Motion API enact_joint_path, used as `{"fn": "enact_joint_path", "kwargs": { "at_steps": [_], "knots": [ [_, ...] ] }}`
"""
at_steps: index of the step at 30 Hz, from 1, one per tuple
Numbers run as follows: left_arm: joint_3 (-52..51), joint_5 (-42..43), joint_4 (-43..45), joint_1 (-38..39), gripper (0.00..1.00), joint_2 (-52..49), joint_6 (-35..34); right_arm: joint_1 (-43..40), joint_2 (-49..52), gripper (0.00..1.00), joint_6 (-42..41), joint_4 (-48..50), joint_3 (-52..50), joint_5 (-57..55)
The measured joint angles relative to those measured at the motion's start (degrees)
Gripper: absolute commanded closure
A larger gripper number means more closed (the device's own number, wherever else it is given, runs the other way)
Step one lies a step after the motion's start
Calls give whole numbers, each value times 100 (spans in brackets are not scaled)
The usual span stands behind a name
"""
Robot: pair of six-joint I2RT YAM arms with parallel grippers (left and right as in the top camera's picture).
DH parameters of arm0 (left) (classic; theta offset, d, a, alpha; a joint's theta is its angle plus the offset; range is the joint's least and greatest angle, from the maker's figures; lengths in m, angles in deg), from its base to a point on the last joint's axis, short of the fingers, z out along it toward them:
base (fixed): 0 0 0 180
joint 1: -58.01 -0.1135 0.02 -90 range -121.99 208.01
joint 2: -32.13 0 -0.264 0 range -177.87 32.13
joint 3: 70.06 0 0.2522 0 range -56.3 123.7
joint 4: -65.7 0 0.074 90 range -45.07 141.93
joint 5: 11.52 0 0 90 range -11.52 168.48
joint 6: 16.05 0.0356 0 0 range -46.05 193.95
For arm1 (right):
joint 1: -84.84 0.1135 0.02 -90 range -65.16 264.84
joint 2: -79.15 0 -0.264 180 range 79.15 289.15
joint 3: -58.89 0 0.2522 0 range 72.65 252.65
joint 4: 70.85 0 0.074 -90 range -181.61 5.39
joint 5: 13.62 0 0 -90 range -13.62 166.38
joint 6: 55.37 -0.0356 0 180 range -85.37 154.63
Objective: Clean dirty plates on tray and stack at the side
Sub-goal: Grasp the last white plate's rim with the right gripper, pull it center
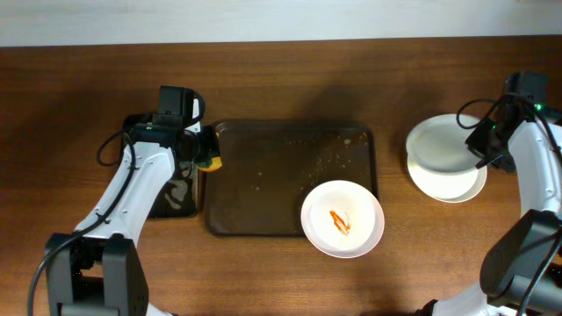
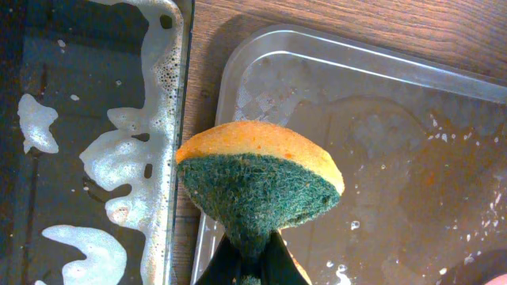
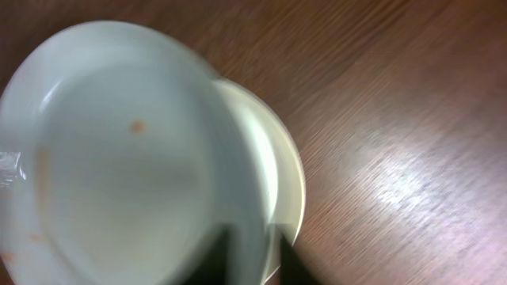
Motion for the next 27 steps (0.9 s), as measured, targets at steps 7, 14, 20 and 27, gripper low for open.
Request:
{"fn": "enact_joint_path", "kwargs": {
  "at_steps": [7,14,20,27],
  "knots": [
    [0,2,0,0,100,0,0,249,2,37,1047,-942,-17,1779],
    [0,2,-2,0,100,0,0,1290,2,42,1945,-2098,-472,2765],
    [-2,0,-2,0,100,0,0,1851,2,59,1978,-1827,-1447,2911],
    [-2,2,-7,0,100,0,0,2164,9,79,1631,-1008,-2304,2918]
  ]
}}
